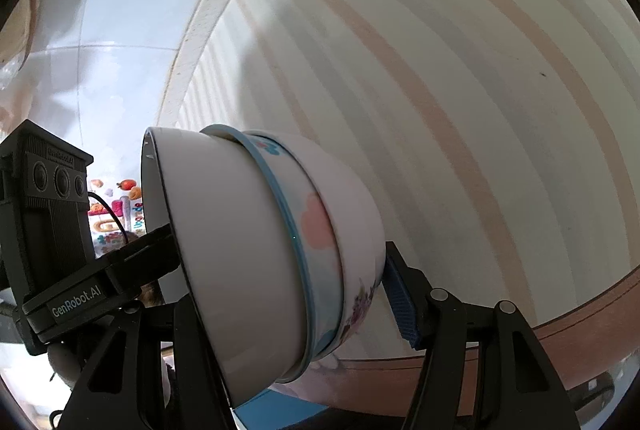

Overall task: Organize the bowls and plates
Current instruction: 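Carry the three nested bowls with both grippers over the plate stack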

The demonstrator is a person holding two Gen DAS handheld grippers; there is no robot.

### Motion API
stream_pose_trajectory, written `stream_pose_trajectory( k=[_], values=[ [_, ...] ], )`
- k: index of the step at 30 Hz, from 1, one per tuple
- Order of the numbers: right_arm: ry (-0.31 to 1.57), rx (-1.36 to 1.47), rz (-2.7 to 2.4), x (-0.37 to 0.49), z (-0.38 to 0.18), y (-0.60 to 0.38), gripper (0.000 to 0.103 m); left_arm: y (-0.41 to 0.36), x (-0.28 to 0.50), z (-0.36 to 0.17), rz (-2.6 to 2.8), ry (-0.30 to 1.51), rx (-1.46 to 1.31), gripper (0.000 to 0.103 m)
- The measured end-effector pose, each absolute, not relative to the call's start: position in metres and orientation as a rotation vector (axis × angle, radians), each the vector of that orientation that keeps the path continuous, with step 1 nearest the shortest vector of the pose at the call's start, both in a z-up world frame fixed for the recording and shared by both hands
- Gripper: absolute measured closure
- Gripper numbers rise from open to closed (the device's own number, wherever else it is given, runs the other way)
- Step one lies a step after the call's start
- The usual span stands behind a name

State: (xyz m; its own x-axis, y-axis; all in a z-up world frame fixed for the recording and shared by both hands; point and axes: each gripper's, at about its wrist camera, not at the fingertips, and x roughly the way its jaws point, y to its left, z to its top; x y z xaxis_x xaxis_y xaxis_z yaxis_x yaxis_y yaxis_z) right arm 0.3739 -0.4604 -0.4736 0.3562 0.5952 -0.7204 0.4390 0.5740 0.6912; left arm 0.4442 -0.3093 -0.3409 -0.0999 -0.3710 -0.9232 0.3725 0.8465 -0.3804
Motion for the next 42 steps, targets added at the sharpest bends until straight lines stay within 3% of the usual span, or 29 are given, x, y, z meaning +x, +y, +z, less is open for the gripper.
stream_pose_trajectory(
  k=[17,27,42],
  values=[
    [1.328,0.885,0.358,0.432,-0.429,-0.352,0.040,-0.179,0.446,-0.311,-0.421,1.480,-0.195,0.060],
    [1.412,0.838,0.456,0.450,-0.445,-0.290,0.040,-0.118,0.439,-0.322,-0.319,1.490,-0.268,0.060],
    [1.473,0.801,0.456,0.457,-0.469,-0.257,0.040,-0.101,0.435,-0.347,-0.282,1.520,-0.298,0.060]
  ],
)
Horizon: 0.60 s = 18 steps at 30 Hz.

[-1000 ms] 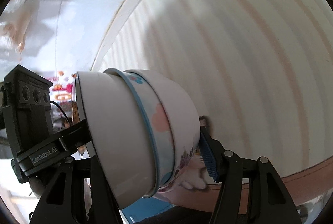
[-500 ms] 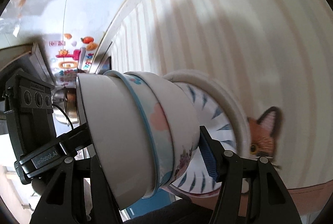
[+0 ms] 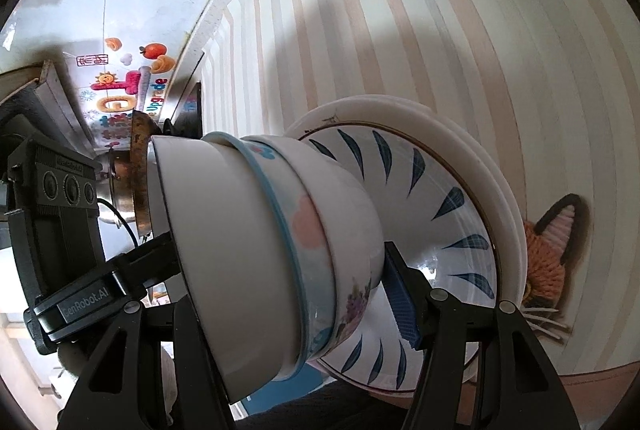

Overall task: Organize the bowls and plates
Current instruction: 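Carry the three nested bowls with both grippers over the plate stack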

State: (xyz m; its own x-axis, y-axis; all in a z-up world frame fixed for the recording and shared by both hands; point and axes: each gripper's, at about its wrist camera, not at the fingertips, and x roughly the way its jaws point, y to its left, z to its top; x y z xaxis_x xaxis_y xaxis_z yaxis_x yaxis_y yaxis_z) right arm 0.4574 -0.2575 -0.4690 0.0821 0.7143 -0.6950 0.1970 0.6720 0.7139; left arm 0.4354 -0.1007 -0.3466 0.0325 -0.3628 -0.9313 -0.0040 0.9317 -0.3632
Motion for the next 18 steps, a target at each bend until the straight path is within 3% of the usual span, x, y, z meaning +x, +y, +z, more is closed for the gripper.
stream_pose_trajectory(
  k=[18],
  values=[
    [1.502,0.732,0.405,0.4598,-0.4686,-0.2615,0.040,-0.0979,0.4311,-0.3471,-0.262,1.487,-0.251,0.060]
  ],
)
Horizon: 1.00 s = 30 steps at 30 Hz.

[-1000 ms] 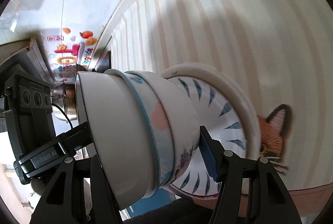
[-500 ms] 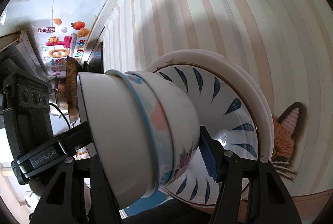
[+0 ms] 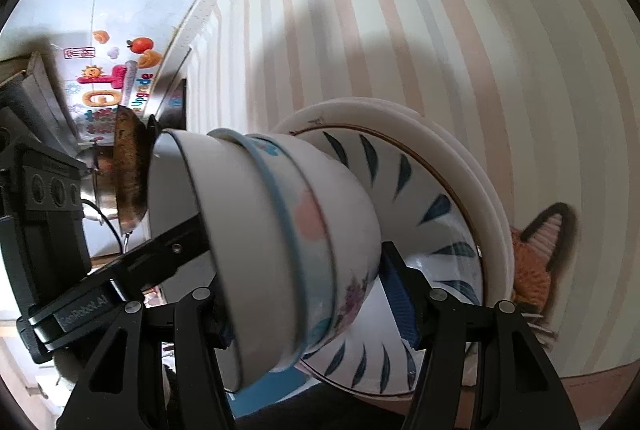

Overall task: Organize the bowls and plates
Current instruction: 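Carry the three nested bowls with both grippers over the plate stack, then set the bowl stack upright on the plates and open both grippers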

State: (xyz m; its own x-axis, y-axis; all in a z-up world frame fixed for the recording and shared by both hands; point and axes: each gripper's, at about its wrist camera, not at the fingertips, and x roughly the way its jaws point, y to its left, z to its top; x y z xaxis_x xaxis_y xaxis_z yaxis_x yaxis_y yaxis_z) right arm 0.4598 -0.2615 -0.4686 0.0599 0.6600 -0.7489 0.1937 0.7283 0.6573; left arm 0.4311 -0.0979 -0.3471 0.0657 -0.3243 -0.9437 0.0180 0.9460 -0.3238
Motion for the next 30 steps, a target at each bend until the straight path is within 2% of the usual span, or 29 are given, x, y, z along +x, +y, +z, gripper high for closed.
stream_pose_trajectory(
  k=[7,8,10,11,13,14,16,19,21,22,27,30],
  values=[
    [1.468,0.620,0.385,0.460,-0.444,-0.267,0.038,-0.101,0.420,-0.335,-0.206,1.461,-0.179,0.058],
    [1.461,0.582,0.371,0.459,-0.437,-0.266,0.036,-0.101,0.417,-0.331,-0.198,1.445,-0.170,0.058],
    [1.439,0.526,0.356,0.455,-0.424,-0.266,0.022,-0.102,0.410,-0.321,-0.190,1.412,-0.145,0.058],
    [1.425,0.498,0.348,0.453,-0.416,-0.266,0.019,-0.103,0.406,-0.317,-0.186,1.398,-0.141,0.057],
    [1.401,0.443,0.328,0.448,-0.402,-0.267,0.012,-0.102,0.400,-0.307,-0.175,1.367,-0.130,0.049],
    [1.383,0.411,0.317,0.444,-0.393,-0.267,0.011,-0.100,0.396,-0.302,-0.166,1.351,-0.132,0.038],
    [1.351,0.354,0.293,0.437,-0.378,-0.269,0.010,-0.098,0.390,-0.293,-0.145,1.317,-0.126,0.025],
    [1.306,0.294,0.259,0.425,-0.359,-0.269,0.009,-0.095,0.380,-0.280,-0.117,1.267,-0.113,0.025],
    [1.272,0.264,0.229,0.414,-0.346,-0.271,0.008,-0.094,0.370,-0.272,-0.107,1.242,-0.109,0.017],
    [1.254,0.251,0.217,0.408,-0.339,-0.272,0.008,-0.092,0.364,-0.266,-0.106,1.224,-0.110,0.010],
    [1.171,0.214,0.182,0.375,-0.305,-0.269,0.007,-0.087,0.333,-0.233,-0.090,1.118,-0.090,0.009],
    [1.114,0.206,0.167,0.350,-0.280,-0.267,0.007,-0.082,0.309,-0.213,-0.093,1.054,-0.082,0.004]
  ],
)
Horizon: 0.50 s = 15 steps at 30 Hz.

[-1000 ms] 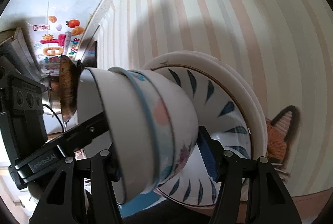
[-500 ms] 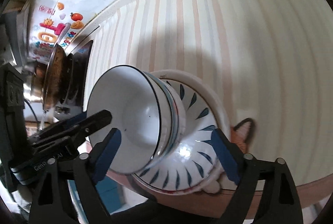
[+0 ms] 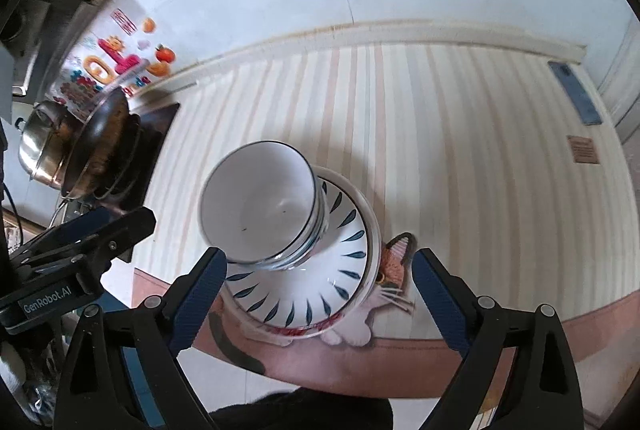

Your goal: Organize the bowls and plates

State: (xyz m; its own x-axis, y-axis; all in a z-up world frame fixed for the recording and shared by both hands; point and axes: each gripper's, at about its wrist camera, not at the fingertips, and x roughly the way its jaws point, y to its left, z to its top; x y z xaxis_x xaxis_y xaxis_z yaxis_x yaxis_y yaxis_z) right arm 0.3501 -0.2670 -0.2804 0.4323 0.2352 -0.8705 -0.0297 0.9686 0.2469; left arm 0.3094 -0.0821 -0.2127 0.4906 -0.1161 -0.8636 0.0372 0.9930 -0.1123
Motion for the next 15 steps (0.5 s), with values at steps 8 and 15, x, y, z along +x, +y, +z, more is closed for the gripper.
stream_pose_trajectory(
  k=[8,15],
  values=[
    [0.934,0.184,0.100,0.253,-0.211,-0.250,0.005,-0.063,0.225,-0.168,-0.116,0.913,-0.064,0.003],
    [0.834,0.147,0.074,0.157,-0.174,-0.226,0.004,-0.048,0.139,-0.141,-0.114,0.823,-0.061,0.003]
  ],
)
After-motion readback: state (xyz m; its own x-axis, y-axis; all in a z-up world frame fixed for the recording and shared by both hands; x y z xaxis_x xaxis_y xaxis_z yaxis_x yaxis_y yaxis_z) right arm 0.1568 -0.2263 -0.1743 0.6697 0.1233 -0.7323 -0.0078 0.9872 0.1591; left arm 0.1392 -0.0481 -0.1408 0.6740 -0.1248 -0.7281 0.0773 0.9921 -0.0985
